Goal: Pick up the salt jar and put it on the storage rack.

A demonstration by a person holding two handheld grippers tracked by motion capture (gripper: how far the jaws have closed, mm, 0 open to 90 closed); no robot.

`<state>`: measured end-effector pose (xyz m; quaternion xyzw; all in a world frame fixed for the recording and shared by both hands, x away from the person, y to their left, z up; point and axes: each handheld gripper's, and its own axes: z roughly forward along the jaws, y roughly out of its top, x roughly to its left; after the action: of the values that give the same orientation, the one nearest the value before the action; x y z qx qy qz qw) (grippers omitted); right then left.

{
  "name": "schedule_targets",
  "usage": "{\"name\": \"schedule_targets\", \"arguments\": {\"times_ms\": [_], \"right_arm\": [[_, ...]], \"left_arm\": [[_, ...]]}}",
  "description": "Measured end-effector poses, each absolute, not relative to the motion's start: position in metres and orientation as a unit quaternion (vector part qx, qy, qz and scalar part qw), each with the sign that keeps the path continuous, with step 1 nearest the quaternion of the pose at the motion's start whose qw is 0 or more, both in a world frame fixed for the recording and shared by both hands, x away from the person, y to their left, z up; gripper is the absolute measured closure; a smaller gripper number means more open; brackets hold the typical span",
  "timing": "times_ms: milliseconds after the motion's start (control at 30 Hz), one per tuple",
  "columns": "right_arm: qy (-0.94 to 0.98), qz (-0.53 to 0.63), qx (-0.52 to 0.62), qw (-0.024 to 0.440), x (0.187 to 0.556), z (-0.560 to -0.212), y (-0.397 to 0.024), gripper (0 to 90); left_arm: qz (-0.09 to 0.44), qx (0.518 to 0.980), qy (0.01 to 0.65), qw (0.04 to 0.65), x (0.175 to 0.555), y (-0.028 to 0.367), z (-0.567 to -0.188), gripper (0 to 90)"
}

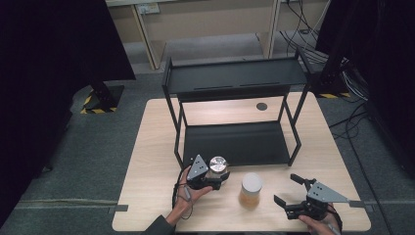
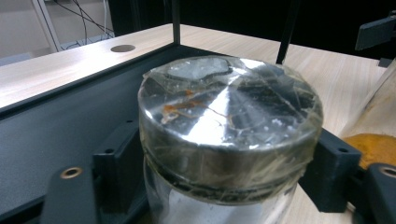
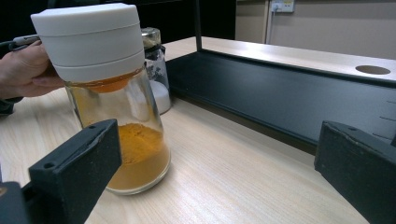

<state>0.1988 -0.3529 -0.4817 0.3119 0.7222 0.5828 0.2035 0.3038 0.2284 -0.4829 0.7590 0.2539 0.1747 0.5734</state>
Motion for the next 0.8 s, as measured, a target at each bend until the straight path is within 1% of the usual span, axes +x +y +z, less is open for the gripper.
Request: {"name": "schedule_targets", "arguments": {"times_ms": [100,467,800], "right_arm": [[0.723,0.583,0.312,0.203,0.199,-0.482,-0.353,1.0],[0.724,0.582,0.312,0.202,0.199,-0.481,-0.353,1.0],[0.722,0.583,0.313,0.203,0.199,-0.481,-0.353,1.0]], "left_arm": [[0.175,0.761,0.254,0.571,0.304,0.228,-0.483,30.0],[0.174,0.76,0.256,0.571,0.304,0.229,-0.482,30.7],[0.163,0.764,0.245,0.574,0.306,0.233,-0.472,30.8]]}}
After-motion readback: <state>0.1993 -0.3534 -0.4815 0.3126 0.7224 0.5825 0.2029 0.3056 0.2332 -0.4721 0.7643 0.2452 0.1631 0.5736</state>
